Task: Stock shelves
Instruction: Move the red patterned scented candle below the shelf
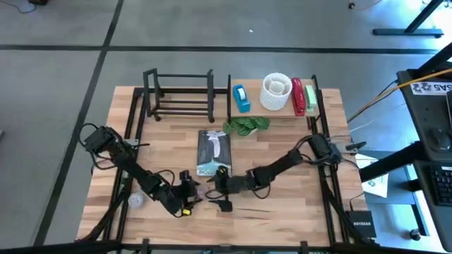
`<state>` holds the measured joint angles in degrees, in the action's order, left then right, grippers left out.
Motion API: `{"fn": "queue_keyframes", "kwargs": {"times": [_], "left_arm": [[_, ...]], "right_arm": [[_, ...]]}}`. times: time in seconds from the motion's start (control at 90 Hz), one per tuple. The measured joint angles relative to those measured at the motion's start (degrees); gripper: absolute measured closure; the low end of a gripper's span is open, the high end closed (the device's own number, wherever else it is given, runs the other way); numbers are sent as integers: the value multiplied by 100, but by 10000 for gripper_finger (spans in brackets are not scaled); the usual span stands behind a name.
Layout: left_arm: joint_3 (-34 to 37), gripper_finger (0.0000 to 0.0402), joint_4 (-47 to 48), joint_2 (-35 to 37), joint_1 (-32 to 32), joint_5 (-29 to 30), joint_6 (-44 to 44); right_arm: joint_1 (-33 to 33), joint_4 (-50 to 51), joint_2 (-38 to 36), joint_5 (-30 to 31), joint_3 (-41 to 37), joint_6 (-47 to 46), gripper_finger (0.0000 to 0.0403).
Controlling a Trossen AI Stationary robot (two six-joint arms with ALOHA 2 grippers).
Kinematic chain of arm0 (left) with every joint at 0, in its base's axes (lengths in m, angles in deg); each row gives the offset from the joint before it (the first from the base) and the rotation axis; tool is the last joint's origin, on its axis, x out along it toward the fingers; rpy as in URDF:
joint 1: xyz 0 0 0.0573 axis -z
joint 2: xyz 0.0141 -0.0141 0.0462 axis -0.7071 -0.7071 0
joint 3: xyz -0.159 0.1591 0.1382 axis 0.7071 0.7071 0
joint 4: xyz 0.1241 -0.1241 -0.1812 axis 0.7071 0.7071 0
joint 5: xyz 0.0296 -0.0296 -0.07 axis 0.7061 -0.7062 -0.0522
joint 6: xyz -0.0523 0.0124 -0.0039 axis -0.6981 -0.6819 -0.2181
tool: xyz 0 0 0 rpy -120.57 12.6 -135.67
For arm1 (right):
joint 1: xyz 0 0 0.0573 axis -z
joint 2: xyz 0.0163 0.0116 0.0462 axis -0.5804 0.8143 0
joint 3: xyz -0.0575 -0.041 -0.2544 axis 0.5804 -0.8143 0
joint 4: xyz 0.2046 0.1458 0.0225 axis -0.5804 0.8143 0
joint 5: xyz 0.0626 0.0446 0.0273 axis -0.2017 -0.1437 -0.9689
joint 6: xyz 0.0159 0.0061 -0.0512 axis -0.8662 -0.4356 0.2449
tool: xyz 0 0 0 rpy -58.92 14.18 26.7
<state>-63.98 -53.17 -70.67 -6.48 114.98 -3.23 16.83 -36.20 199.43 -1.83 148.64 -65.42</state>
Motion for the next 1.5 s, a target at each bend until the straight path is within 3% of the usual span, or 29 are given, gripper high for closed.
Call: {"fn": "queue_keyframes", "kwargs": {"times": [0.289,0.511,0.589,0.744,1.0,1.122,1.256,1.5], "left_arm": [[0,110,-204,0,-172,-117,140],[-2,110,-177,0,-156,-176,-13],[-7,110,-51,8,-100,-128,-162],[-21,110,490,25,93,-16,-707],[-15,110,882,22,457,581,-1347],[-7,110,947,15,516,744,-1442],[-7,110,950,13,538,761,-1445],[-5,110,939,11,536,778,-1410]], "right_arm": [[78,84,281,-419,367,261,29],[72,204,279,-387,374,-125,136],[61,276,235,-392,376,-222,143],[-55,1105,-119,-302,369,-316,143],[-657,3085,-1150,565,354,-508,143],[-1158,4269,-1703,1274,109,-1248,143],[-1698,5281,-2362,1952,-541,-2693,143],[-2298,5770,-3515,3651,-2395,-6012,143]]}}
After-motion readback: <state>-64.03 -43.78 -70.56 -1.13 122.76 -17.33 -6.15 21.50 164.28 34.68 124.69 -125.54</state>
